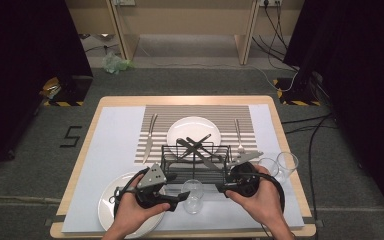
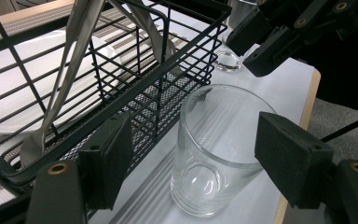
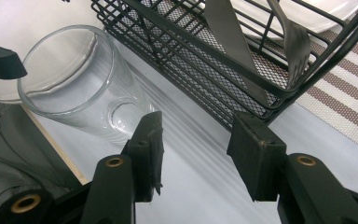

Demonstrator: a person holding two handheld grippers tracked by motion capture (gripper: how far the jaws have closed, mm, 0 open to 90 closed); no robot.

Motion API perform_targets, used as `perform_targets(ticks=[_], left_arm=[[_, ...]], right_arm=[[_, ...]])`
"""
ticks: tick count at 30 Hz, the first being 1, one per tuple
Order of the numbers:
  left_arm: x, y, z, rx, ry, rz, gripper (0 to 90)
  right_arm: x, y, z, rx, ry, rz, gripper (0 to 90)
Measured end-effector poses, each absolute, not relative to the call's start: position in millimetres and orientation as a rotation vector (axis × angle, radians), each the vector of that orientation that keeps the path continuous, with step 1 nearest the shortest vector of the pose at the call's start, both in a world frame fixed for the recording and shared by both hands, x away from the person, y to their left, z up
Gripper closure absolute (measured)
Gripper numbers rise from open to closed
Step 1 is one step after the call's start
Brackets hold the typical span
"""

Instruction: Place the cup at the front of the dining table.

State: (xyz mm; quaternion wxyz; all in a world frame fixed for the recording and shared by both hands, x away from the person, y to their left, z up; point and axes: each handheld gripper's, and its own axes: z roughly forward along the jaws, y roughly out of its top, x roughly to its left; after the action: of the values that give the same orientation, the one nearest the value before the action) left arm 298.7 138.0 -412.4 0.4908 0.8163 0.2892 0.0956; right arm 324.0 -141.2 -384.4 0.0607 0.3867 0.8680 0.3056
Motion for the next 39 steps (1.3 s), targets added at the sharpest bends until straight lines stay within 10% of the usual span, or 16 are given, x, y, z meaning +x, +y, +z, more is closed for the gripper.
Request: perform_targets(ticks=[39], left_arm=[[312, 124, -417, 2.025, 0.691, 0.196, 39.7]], right_arm=[[324, -140, -387, 1.183, 2.643, 0.907, 54.2]])
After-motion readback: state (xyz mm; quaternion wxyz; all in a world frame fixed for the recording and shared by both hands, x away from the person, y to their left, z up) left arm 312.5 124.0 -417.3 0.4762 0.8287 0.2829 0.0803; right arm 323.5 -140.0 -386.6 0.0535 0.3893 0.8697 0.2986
